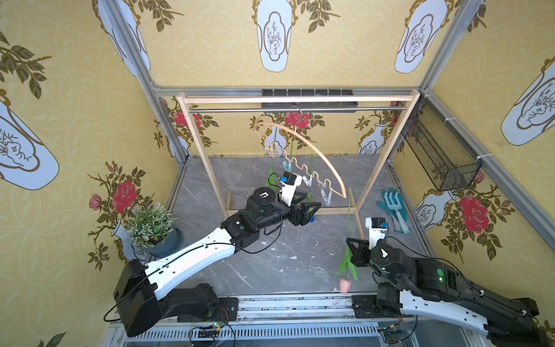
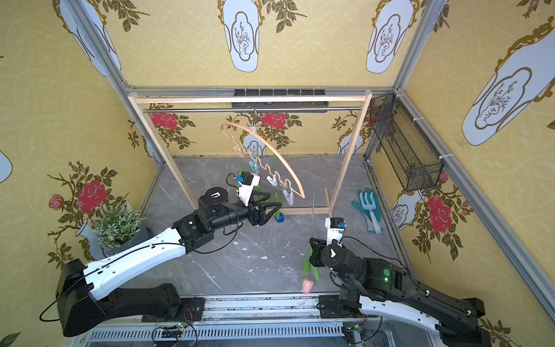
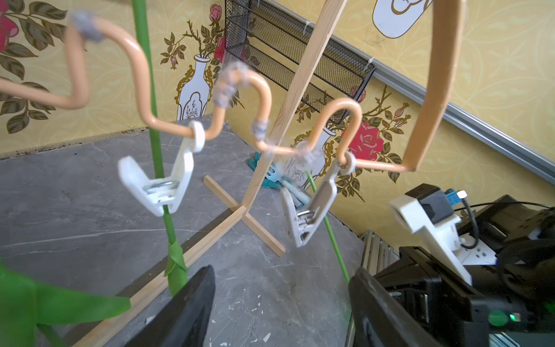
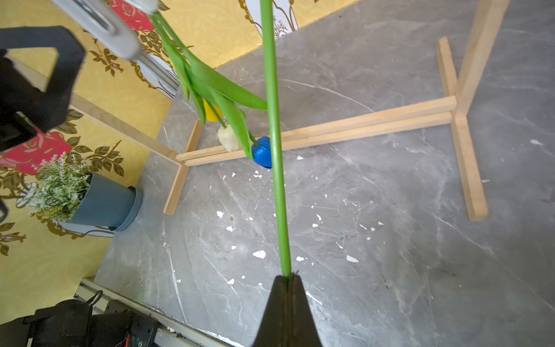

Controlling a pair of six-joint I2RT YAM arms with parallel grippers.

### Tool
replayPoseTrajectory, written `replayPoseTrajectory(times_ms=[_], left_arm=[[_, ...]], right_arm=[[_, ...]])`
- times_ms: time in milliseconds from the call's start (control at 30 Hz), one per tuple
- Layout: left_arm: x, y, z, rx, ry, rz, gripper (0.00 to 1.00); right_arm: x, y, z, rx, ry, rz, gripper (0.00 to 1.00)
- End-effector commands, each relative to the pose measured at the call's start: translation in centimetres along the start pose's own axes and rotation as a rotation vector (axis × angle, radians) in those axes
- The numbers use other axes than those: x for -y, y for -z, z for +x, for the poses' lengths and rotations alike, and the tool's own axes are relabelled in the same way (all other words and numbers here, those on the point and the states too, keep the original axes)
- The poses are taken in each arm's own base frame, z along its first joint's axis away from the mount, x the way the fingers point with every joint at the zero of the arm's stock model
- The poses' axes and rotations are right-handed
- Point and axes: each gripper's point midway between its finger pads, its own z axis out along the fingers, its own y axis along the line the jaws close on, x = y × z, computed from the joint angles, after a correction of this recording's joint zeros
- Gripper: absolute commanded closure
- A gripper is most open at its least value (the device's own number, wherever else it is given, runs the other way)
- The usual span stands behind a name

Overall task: Dry the flowers on a clothes hanger
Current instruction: Open the clamp at the hanger.

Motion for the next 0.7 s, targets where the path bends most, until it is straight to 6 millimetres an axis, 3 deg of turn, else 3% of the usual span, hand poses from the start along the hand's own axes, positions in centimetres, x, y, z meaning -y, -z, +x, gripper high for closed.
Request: replayPoseTrajectory(times_ms=[0,167,267,400,667], left_arm=[[0.3,-0.5,-1.1,0.046,-0.017,0.007,0.24],[0.6,-0.6,-1.0,0.056,-0.014,0.028,0.24],[0.7,-0.5,-0.7,0.05,-0.015,0.035,0.23],[0.9,-0.8,-0.4,0.036,-0.016,0.052,0.23],[0.5,-1.4,-0.1,0.017,-0.026,0.037,0.22]], right_arm=[[-3.0,-0.1,-1.2,-0.012,0.091,-0.058,1.0],[-3.5,-0.4,-2.3,-0.027,0.107,-0.013,1.0],[-2.0,-0.9,-2.8,-0.061,0.073,0.091,1.0],[-1.4,-2.2,-3.3,-0.122,0.042,0.105,1.0],[-3.3,-3.1,-4.3,-0.109,0.03,-0.06,1.0]])
